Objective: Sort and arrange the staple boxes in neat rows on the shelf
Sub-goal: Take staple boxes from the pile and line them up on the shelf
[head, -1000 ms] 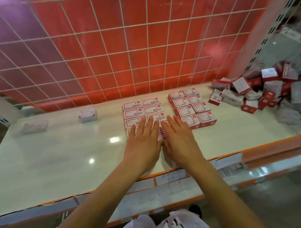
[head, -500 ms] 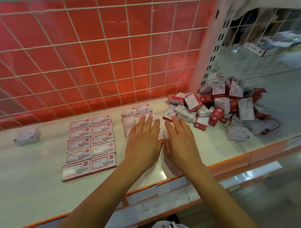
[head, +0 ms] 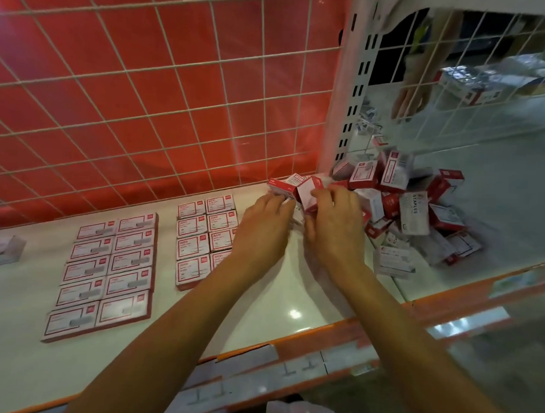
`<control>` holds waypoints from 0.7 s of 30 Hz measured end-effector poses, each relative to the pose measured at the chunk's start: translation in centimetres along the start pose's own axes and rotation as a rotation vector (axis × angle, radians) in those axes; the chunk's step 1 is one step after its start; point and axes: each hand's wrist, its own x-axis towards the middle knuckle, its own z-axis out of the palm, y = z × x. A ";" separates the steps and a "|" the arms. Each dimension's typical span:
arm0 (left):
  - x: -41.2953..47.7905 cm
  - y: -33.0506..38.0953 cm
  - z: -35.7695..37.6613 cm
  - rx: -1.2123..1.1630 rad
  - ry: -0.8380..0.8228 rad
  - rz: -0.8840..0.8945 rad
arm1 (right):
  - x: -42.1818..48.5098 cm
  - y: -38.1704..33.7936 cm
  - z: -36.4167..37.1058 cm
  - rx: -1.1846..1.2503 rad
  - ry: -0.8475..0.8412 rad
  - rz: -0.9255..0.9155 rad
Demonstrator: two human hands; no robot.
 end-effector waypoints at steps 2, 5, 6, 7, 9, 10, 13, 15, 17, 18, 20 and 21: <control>0.7 0.2 0.3 -0.027 0.006 0.015 | 0.8 0.4 0.3 -0.031 -0.012 -0.005; 1.6 0.3 0.8 -0.079 -0.017 -0.004 | 1.6 0.8 0.8 -0.034 -0.096 0.007; 1.7 0.3 1.0 -0.096 -0.030 -0.012 | 1.7 1.0 1.0 -0.024 -0.107 0.010; 1.9 0.4 1.2 -0.114 -0.045 -0.019 | 1.8 1.1 1.1 -0.010 -0.107 0.015; 2.2 0.4 1.6 -0.137 -0.061 -0.030 | 1.8 1.3 1.2 0.034 -0.092 0.023; 2.3 0.4 1.7 -0.146 -0.059 -0.036 | 1.7 1.3 1.3 0.058 -0.085 0.022; 2.5 0.3 1.8 -0.187 -0.044 -0.065 | 1.5 1.6 1.4 0.097 -0.083 0.014; 2.4 0.0 1.7 -0.173 -0.063 -0.049 | 1.4 1.8 1.3 0.116 -0.095 0.016; 2.3 -0.4 1.6 -0.167 -0.092 -0.027 | 1.4 2.0 1.1 0.151 -0.108 0.019; 2.3 -0.5 1.4 -0.171 -0.105 -0.025 | 1.4 2.1 1.1 0.167 -0.118 0.018; 2.2 -0.5 0.9 -0.205 -0.132 -0.042 | 1.4 2.1 1.0 0.185 -0.134 0.012; 2.1 -0.5 0.6 -0.237 -0.141 -0.057 | 1.4 2.1 0.9 0.195 -0.135 0.012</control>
